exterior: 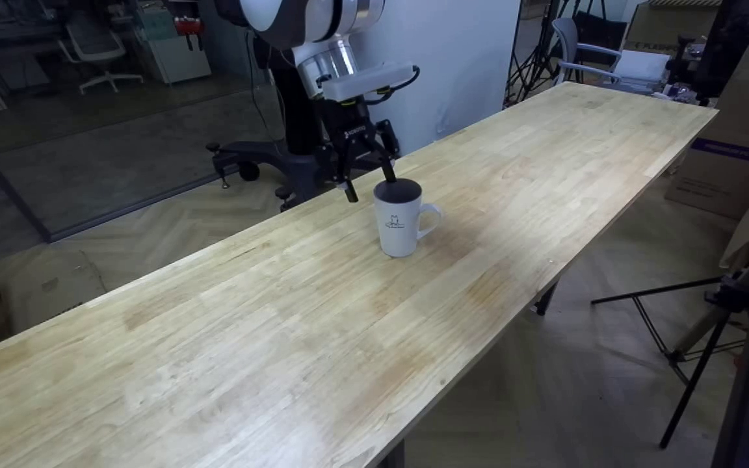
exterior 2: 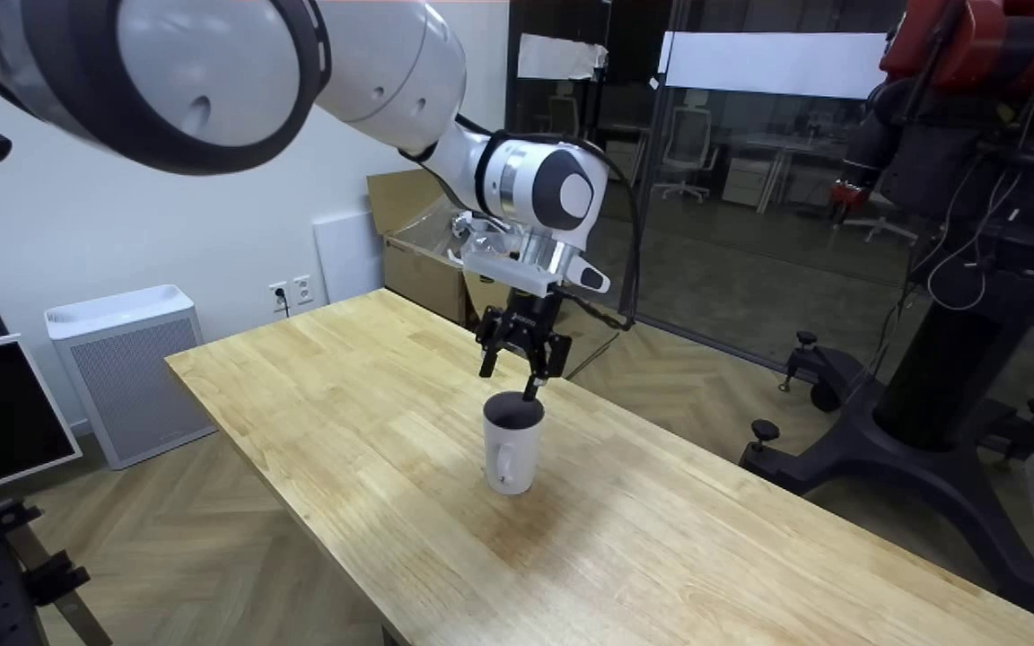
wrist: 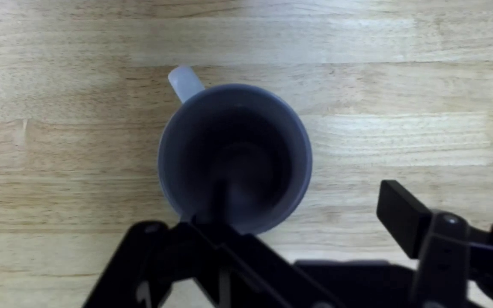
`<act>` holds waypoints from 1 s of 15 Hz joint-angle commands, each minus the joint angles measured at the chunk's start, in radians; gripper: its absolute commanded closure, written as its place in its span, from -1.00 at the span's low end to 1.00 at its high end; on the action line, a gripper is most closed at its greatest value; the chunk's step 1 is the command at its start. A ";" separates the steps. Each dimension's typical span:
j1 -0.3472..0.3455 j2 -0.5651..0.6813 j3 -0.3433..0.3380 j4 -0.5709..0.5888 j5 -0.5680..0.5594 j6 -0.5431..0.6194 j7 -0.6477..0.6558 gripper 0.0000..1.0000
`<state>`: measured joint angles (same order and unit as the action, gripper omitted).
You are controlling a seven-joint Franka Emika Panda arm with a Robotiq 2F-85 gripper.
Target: Move the mug to the left
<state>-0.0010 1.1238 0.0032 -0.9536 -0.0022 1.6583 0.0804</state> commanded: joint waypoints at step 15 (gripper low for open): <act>0.191 -0.291 -0.007 -0.265 -0.015 0.164 0.263 -1.00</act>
